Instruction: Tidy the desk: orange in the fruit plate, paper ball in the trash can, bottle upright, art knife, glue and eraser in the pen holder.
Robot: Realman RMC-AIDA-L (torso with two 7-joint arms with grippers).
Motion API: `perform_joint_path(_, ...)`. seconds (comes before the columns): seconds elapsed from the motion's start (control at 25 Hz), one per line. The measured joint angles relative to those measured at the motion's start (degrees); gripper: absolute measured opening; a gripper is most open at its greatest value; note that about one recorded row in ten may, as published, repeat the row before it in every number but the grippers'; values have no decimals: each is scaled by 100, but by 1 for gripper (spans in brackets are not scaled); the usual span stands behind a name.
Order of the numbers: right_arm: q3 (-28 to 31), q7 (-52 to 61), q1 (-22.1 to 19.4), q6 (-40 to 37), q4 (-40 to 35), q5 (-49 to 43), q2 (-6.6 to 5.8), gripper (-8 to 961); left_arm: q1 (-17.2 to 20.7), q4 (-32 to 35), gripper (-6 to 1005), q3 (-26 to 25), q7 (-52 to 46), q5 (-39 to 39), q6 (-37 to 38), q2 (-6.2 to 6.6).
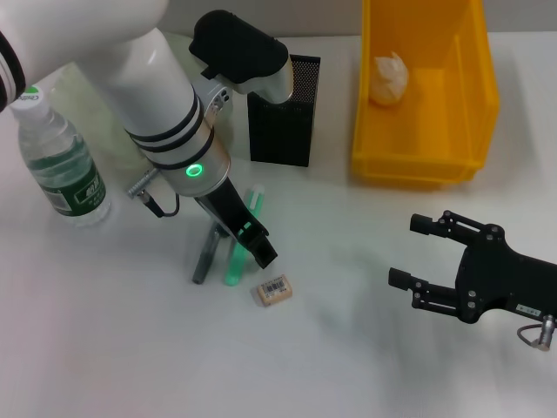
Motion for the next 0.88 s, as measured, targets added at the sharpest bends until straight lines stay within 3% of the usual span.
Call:
perform_joint_path(0.08,0,0,1,0,0,0,2,773,2,1,773,2,0,2,0,0)
perform_joint_path(0.28,0,0,1,0,0,0,20,772,24,3,625,52,0,31,0,0)
perform_joint_path(0.88,18,1,1,-42,0,0,51,769,35,11,608,226,99,48,-57,0)
